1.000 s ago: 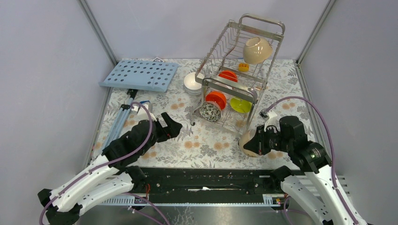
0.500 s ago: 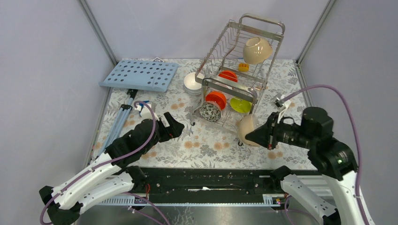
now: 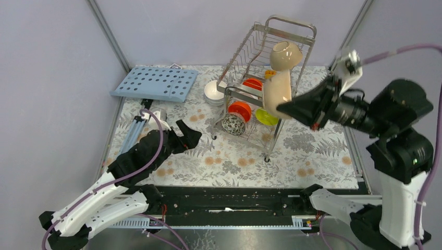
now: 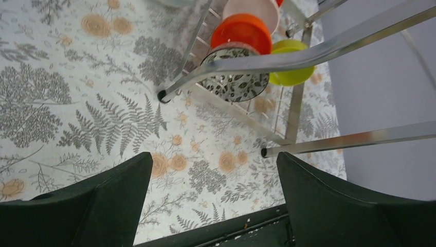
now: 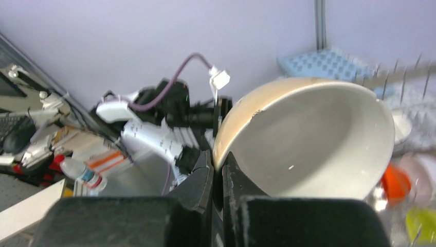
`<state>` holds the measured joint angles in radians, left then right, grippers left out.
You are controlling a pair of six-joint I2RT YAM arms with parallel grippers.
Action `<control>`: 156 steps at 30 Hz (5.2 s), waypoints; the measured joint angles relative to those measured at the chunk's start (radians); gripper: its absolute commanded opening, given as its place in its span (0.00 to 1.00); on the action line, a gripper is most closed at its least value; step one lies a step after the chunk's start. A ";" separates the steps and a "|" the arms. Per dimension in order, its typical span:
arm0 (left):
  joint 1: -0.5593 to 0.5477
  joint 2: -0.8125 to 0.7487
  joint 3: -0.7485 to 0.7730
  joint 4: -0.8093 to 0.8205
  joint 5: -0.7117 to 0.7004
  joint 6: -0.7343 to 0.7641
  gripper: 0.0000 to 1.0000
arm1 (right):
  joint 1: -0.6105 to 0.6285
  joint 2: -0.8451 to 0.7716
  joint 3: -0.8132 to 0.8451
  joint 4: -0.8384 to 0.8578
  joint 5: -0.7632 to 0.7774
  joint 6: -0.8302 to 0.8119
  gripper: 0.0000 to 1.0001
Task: Unload the bowls from the dish rack
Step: Place the bowl at the center of the board.
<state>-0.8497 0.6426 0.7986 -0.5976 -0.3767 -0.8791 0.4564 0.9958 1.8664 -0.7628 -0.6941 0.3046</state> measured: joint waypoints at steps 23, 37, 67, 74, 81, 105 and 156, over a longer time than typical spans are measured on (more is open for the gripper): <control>0.000 -0.043 0.183 -0.060 -0.127 0.139 0.95 | 0.639 0.774 0.582 0.180 0.541 -0.342 0.00; 0.000 -0.144 0.192 -0.187 -0.301 0.093 0.98 | 1.031 0.527 0.099 0.220 0.885 -0.558 0.00; -0.001 -0.056 0.102 -0.248 0.365 0.168 0.92 | 1.357 0.326 -0.845 0.190 1.223 -0.449 0.00; -0.001 -0.010 0.100 -0.263 0.475 0.210 0.83 | 1.357 0.412 -0.844 0.196 1.197 -0.446 0.00; -0.029 0.047 0.098 -0.263 0.521 0.249 0.76 | 1.357 0.489 -0.818 0.197 1.171 -0.459 0.00; -0.310 0.266 0.023 -0.242 0.311 0.214 0.38 | 1.357 0.542 -0.735 0.215 1.173 -0.503 0.00; -0.179 0.112 0.044 -0.273 -0.117 0.063 0.00 | 1.357 0.092 -0.966 0.566 1.383 0.050 1.00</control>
<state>-1.0283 0.7547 0.8425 -0.8707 -0.4934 -0.8162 1.8133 1.0882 0.9005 -0.1970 0.6891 0.3546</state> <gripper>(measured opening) 0.064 0.994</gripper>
